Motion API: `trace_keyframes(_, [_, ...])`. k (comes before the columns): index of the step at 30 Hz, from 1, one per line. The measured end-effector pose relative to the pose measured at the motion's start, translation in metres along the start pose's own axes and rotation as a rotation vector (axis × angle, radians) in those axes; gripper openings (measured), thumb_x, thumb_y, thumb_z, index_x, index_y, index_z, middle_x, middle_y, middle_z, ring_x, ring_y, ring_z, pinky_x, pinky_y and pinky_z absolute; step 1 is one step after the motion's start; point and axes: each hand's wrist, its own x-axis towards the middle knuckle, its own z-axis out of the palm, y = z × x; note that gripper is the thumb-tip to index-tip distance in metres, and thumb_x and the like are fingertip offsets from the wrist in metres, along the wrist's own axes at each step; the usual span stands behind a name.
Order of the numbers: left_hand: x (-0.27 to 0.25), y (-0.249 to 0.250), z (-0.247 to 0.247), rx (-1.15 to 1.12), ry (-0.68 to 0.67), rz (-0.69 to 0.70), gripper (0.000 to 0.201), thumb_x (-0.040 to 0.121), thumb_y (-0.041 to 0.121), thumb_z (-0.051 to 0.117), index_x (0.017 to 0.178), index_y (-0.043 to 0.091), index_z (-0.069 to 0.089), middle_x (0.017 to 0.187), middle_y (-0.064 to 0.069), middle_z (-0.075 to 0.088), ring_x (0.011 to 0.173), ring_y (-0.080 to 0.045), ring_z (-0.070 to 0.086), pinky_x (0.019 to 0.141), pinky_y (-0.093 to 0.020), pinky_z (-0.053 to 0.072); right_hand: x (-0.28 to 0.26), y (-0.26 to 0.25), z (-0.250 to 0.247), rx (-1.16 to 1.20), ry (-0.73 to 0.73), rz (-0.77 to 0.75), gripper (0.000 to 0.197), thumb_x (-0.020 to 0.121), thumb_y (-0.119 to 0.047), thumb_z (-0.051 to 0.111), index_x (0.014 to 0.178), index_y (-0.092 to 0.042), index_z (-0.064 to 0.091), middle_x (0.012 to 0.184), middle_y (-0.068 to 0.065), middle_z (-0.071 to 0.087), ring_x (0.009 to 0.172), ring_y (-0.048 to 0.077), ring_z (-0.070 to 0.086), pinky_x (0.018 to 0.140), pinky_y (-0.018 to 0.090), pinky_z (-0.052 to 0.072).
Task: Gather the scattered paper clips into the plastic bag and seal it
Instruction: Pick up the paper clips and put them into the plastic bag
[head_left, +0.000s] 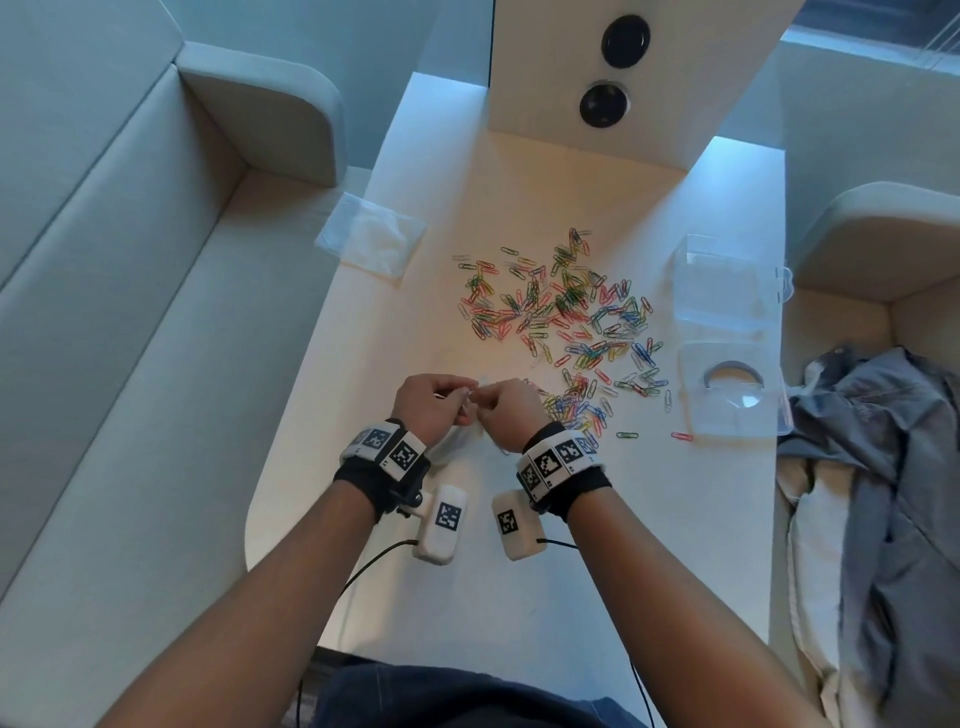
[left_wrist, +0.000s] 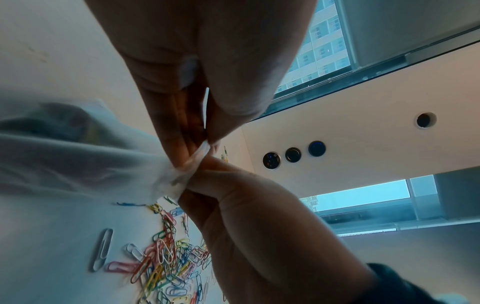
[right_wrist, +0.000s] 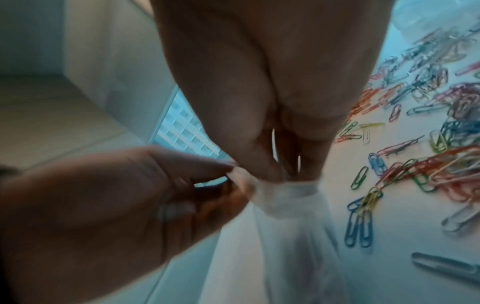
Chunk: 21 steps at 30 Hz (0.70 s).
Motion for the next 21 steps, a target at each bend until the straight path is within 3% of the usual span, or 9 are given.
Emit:
trace_keyframes(2, [0.0,0.001,0.0,0.016,0.006,0.009,0.023,0.092,0.006,0.058,0.09,0.023,0.074,0.083,-0.009,0.075,0.072,-0.023,0.073,0.079,-0.037,0.061,-0.001,-0.004,-0.006,-0.086,-0.142,-0.034,0.037,0.091,0.002,0.047,0.111,-0.015,0.073,0.085,-0.002,0.063,0.057,0.002,0.05,0.059,0.02,0.042])
trace_keyframes(4, [0.0,0.002,-0.001,-0.008,0.017,0.011,0.022,0.092,0.006,0.058,0.092,0.02,0.075,0.08,-0.012,0.075,0.069,-0.022,0.071,0.079,-0.037,0.061,-0.003,-0.002,-0.011,-0.043,-0.143,-0.067,0.045,0.088,0.006,0.045,0.113,-0.018,0.073,0.104,0.002,0.071,0.08,0.014,0.067,0.075,0.021,0.049])
trace_keyframes(6, [0.001,0.0,-0.002,-0.041,0.039,-0.006,0.022,0.092,0.006,0.058,0.091,0.019,0.075,0.076,-0.01,0.074,0.065,-0.021,0.068,0.079,-0.038,0.06,-0.008,0.006,-0.018,0.221,-0.048,-0.061,0.041,0.088,0.008,0.047,0.109,-0.013,0.074,0.11,0.009,0.073,0.097,0.021,0.07,0.09,0.032,0.056])
trace_keyframes(9, [0.004,-0.007,-0.01,-0.06,0.059,-0.041,0.023,0.092,0.011,0.061,0.086,0.028,0.076,0.087,-0.003,0.076,0.073,-0.021,0.069,0.081,-0.04,0.06,-0.021,0.038,-0.033,0.373,0.2,-0.022,0.029,0.089,-0.003,0.061,0.115,-0.01,0.07,0.109,0.009,0.071,0.09,0.019,0.071,0.083,0.036,0.06])
trace_keyframes(11, [0.003,-0.01,-0.016,-0.066,0.055,-0.054,0.021,0.092,0.012,0.062,0.089,0.027,0.076,0.096,-0.005,0.075,0.081,-0.022,0.071,0.081,-0.04,0.06,-0.028,0.079,-0.041,0.117,0.279,0.148,0.065,0.077,-0.027,0.081,0.135,-0.016,0.054,0.122,0.005,0.057,0.098,0.018,0.064,0.091,0.037,0.056])
trace_keyframes(13, [0.001,-0.012,-0.019,-0.093,0.061,-0.063,0.021,0.092,0.011,0.061,0.089,0.026,0.075,0.099,-0.008,0.075,0.081,-0.021,0.071,0.08,-0.039,0.06,-0.036,0.114,-0.039,-0.137,0.229,0.383,0.111,0.06,-0.047,0.088,0.149,-0.02,0.028,0.131,0.011,0.038,0.114,0.028,0.051,0.102,0.042,0.047])
trace_keyframes(14, [0.001,-0.013,-0.021,-0.107,0.062,-0.069,0.022,0.092,0.01,0.061,0.088,0.026,0.075,0.098,-0.009,0.075,0.08,-0.021,0.071,0.08,-0.038,0.06,-0.038,0.126,-0.033,-0.207,0.224,0.423,0.121,0.055,-0.052,0.089,0.151,-0.021,0.021,0.132,0.013,0.034,0.119,0.032,0.046,0.104,0.044,0.044])
trace_keyframes(17, [0.0,-0.017,-0.02,-0.131,0.059,-0.093,0.023,0.092,0.009,0.061,0.086,0.026,0.075,0.094,-0.009,0.075,0.079,-0.022,0.071,0.083,-0.042,0.059,-0.034,0.136,-0.016,-0.296,0.301,0.326,0.118,0.056,-0.057,0.086,0.15,-0.022,0.024,0.135,0.012,0.032,0.123,0.034,0.038,0.098,0.046,0.046])
trace_keyframes(21, [-0.002,-0.019,-0.019,-0.126,0.056,-0.105,0.022,0.092,0.01,0.061,0.087,0.026,0.076,0.095,-0.006,0.075,0.084,-0.026,0.073,0.084,-0.044,0.059,-0.012,0.12,-0.003,-0.397,0.297,0.246,0.087,0.072,-0.056,0.075,0.144,-0.027,0.036,0.141,0.01,0.032,0.124,0.032,0.037,0.097,0.046,0.049])
